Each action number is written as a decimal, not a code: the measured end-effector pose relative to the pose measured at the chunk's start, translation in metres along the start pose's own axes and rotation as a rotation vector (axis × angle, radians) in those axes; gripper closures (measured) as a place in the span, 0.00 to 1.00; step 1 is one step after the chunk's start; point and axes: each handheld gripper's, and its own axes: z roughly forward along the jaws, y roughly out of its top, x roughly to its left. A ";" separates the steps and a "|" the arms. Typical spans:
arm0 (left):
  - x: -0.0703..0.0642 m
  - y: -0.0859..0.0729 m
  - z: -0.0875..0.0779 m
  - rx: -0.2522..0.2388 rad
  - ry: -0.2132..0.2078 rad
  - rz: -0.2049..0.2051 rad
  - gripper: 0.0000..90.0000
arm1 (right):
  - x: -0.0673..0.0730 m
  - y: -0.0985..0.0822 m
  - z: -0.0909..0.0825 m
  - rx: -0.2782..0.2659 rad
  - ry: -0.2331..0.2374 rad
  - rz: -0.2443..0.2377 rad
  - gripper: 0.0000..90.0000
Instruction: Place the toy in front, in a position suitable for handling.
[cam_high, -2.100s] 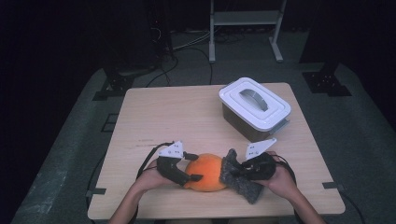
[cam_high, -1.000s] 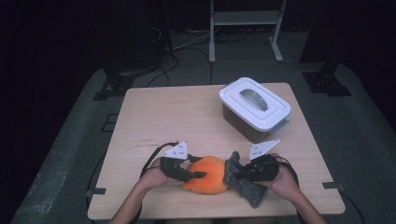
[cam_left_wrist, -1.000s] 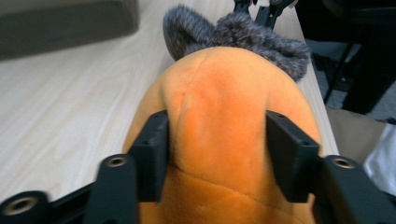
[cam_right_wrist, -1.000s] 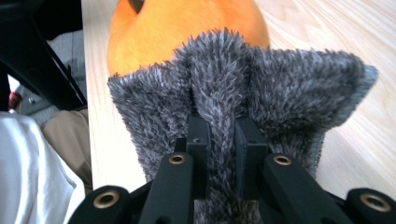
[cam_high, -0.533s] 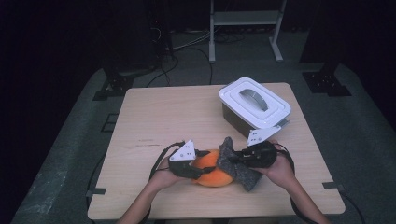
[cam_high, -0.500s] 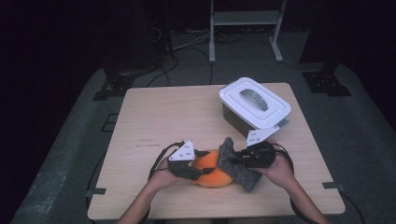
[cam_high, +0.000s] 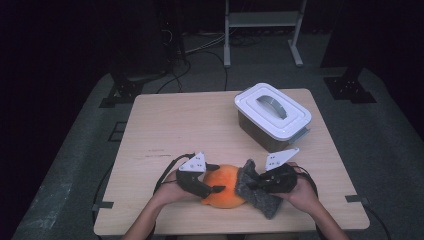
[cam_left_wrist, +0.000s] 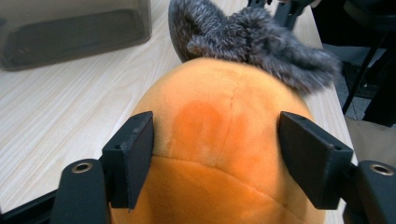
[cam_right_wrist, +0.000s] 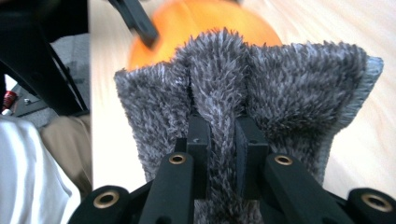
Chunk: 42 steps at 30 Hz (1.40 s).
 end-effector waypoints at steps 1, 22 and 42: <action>0.000 -0.002 -0.001 0.001 -0.004 0.000 0.34 | -0.002 -0.005 -0.001 0.011 -0.010 0.012 0.87; 0.008 -0.021 -0.014 0.006 -0.039 -0.025 0.37 | -0.001 -0.008 0.003 0.052 -0.026 0.031 0.87; 0.005 -0.022 -0.015 0.000 -0.052 -0.017 0.36 | 0.007 0.029 0.008 -0.015 0.004 -0.031 0.87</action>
